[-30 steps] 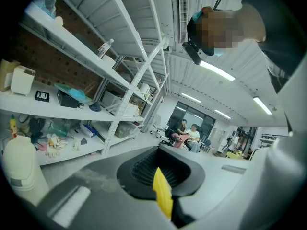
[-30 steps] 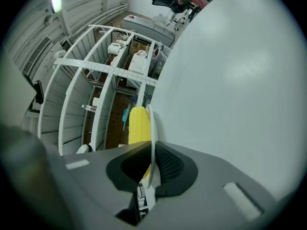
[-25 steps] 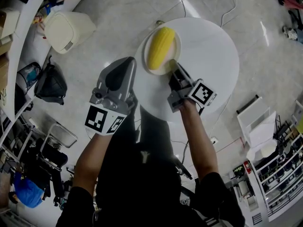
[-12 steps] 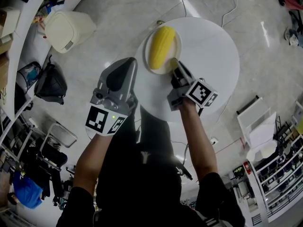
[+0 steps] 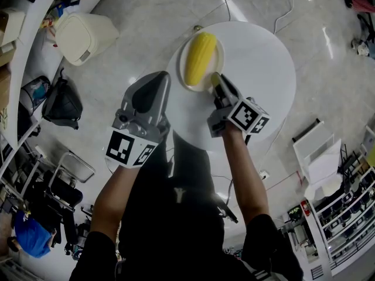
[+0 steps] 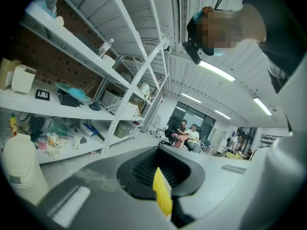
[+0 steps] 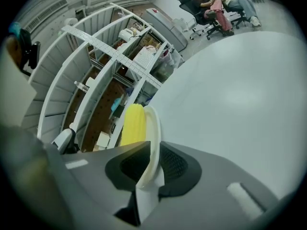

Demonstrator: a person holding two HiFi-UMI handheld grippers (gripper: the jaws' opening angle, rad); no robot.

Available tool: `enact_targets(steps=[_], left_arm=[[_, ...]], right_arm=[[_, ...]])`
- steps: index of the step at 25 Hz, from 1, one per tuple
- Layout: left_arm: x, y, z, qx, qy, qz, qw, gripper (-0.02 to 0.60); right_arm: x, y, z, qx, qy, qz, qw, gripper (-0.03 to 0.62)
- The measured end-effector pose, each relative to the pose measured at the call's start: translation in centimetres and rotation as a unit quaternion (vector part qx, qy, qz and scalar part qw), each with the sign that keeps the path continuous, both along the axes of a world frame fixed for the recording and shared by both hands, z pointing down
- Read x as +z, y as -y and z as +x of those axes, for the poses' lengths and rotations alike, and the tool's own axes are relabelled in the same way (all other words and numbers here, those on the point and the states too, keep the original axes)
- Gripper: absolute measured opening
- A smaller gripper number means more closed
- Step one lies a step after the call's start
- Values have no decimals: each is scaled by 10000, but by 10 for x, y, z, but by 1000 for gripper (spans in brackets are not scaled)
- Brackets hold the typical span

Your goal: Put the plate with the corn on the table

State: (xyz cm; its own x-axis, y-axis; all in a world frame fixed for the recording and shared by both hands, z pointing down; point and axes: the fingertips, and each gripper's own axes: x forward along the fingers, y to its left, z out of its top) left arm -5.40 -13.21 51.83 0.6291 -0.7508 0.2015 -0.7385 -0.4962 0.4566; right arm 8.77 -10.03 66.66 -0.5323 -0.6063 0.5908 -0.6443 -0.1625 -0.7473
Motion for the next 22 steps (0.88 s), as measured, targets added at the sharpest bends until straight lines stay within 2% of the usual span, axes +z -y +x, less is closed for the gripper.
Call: enact_targets(steps=[6, 12, 22], left_arm=[[0, 0, -1, 14, -1, 3, 10000, 5], [-1, -2, -1, 8, 3, 10, 10000, 5], [0, -5, -8, -39, -6, 2, 10000, 5]], right_arm=[[0, 1, -1, -7, -71, 10, 10000, 55], [2, -3, 2, -191, -451, 30, 9988, 71], [2, -5, 0, -394, -812, 84, 9959, 78]])
